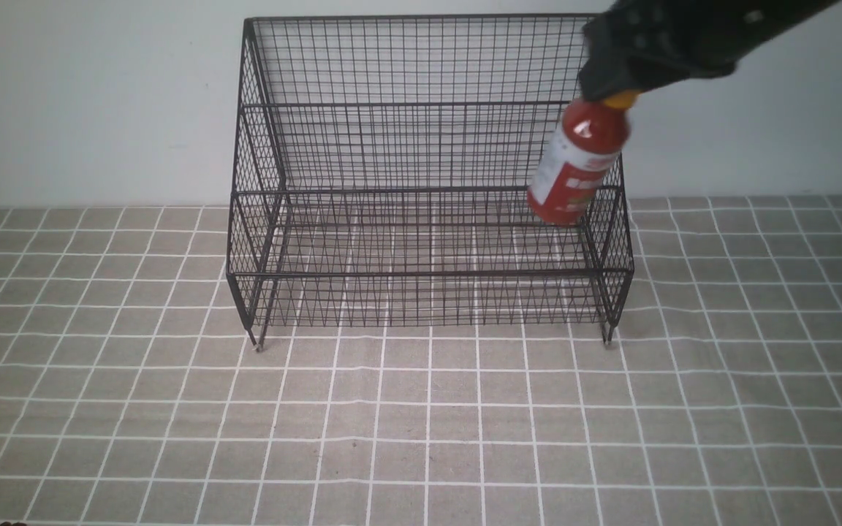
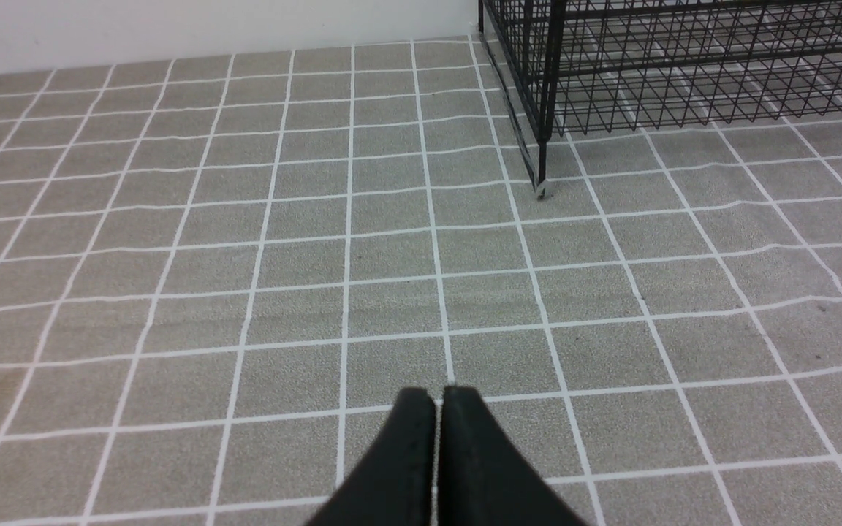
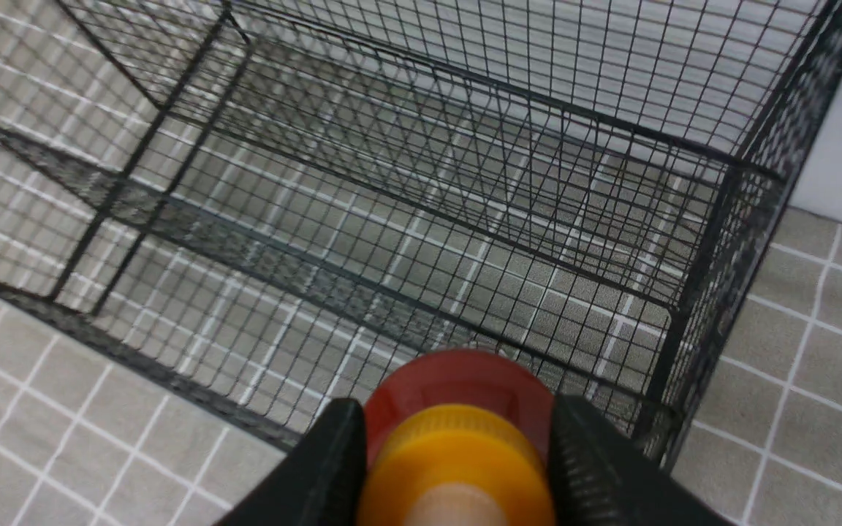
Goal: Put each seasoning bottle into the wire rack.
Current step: Use the right arm to put the condiment bottle back on the shelf
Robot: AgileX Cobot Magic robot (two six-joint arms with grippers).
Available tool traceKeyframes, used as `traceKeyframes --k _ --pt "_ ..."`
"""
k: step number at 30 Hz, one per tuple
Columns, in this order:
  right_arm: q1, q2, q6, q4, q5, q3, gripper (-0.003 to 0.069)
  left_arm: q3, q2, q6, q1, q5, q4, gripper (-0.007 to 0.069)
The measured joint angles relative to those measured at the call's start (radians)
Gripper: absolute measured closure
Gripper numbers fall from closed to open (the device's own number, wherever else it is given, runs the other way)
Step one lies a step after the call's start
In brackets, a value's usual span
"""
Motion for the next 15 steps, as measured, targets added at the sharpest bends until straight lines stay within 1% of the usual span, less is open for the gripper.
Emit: traceKeyframes --k 3,10,15 --pt "0.000 0.088 0.001 0.000 0.001 -0.049 0.0364 0.000 0.000 0.000 0.000 0.000 0.000 0.0631" --pt "0.000 0.188 0.001 -0.001 0.006 -0.058 0.0364 0.000 0.000 0.000 0.000 0.000 0.000 0.0631" --pt "0.028 0.223 0.001 -0.040 0.020 -0.059 0.0364 0.000 0.000 0.000 0.000 0.000 0.000 0.0631"
